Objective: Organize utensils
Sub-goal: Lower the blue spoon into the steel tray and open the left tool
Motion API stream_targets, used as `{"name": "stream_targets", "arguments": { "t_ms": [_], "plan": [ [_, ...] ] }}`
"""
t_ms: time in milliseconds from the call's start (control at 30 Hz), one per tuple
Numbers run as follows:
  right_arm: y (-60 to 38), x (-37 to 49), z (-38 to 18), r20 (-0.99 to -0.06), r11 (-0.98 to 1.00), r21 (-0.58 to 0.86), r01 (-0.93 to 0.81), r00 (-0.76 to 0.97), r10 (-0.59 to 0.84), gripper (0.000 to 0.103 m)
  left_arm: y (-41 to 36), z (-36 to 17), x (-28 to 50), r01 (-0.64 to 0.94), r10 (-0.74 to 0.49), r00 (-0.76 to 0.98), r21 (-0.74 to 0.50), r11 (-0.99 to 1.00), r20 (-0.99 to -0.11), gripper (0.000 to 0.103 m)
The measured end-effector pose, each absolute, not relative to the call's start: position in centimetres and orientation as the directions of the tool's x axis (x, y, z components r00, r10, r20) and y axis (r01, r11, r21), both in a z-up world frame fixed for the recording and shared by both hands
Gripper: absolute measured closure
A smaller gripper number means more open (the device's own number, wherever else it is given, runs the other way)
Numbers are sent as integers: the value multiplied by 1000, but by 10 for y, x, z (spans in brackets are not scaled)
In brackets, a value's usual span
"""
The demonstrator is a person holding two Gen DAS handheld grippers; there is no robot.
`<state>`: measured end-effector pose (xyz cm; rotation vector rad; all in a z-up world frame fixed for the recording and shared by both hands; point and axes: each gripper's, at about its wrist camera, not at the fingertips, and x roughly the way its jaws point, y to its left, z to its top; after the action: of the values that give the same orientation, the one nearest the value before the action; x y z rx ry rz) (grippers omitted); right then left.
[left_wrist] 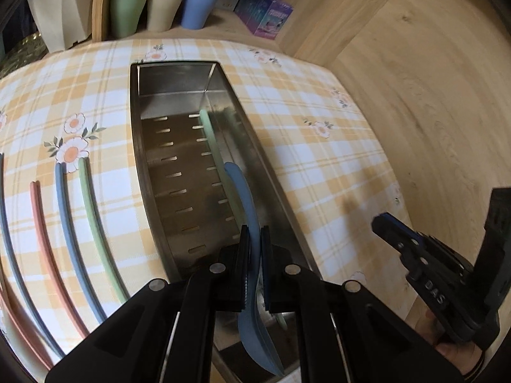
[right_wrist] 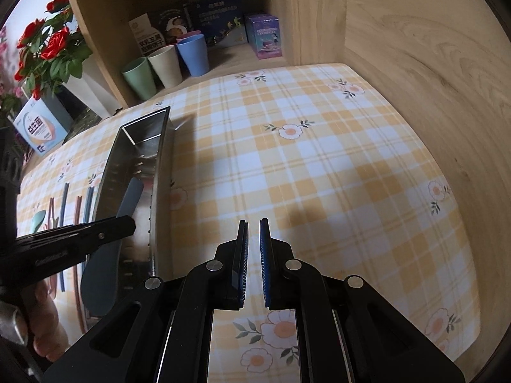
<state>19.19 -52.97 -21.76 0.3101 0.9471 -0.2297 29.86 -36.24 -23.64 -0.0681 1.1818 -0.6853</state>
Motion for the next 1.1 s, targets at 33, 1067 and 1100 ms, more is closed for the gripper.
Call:
{"name": "stream_targets", "arguments": {
  "t_ms": [33,1067,1100],
  "plan": [
    [-531,191,-219,-823,931,163,328,565,-55,95,-363,-238,299,455,-518,205,-388,802,-830,96],
    [-501,174,-188,-798,924,196,330,602,-46,95,-318,-193,270,554,-522,262,-316,770,-812,26],
    [-496,175,-187,-795,925,200,324,605,-40,95,-310,-190,268,555,-513,277,-301,776,-812,24]
  ]
}}
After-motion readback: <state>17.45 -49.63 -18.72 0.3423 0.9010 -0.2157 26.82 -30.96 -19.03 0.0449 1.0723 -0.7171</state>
